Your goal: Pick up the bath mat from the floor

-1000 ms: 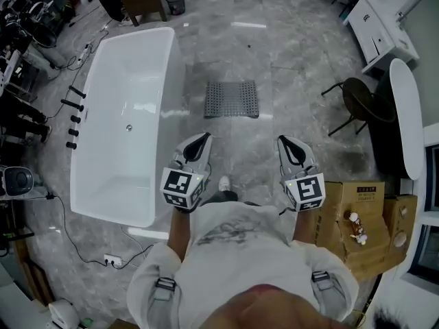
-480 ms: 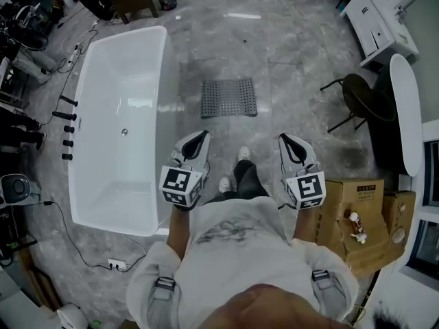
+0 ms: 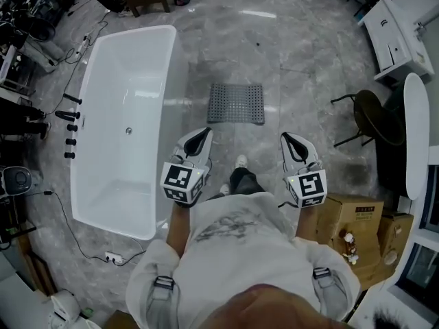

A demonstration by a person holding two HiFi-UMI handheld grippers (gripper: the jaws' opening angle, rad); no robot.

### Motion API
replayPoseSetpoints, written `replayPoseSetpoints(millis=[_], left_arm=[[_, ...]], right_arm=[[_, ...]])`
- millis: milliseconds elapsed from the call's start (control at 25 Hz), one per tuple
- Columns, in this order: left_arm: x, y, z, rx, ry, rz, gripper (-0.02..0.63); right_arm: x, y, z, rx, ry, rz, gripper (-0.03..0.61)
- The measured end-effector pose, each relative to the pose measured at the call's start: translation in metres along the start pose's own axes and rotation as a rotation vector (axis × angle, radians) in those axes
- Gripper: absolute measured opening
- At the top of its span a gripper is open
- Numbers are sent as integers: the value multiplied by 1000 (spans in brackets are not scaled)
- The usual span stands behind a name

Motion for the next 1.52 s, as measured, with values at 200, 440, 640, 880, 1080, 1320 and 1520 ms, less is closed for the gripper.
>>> replayPoseSetpoints(millis=[200,440,640,880,1080,1320,1520], left_arm=[[35,-34,22,4,28,75,2],[53,-77,43,14,33,101,2],[58,-108,51,33,41,97,2],[77,-138,52,61,43,79,2],[104,-167,50,82,46,50,2],[151,-204,50,123,61,0,2],[197,-235,41,174,96,-36,2]], right_arm=[[-44,-35,6,11,-3,35,2],[-86,-78,15,18,-2,77,1],[-108,-102,21,25,-9,96,1],[-126,-133,23,30,-64,75,2],[-140,-167,21,54,-91,22,2],[-150,-220,26,98,-132,-23,0],[-156,-270,29,155,-153,-61,2]])
Point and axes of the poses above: the fingertips, and each gripper's own axes: y backward along the fingers, x to its left, z out of its top, the point moved 1 cm from there along y, backward along the fingers, and after that the axes turned 10 degrees about x, right-handed, at the moved point
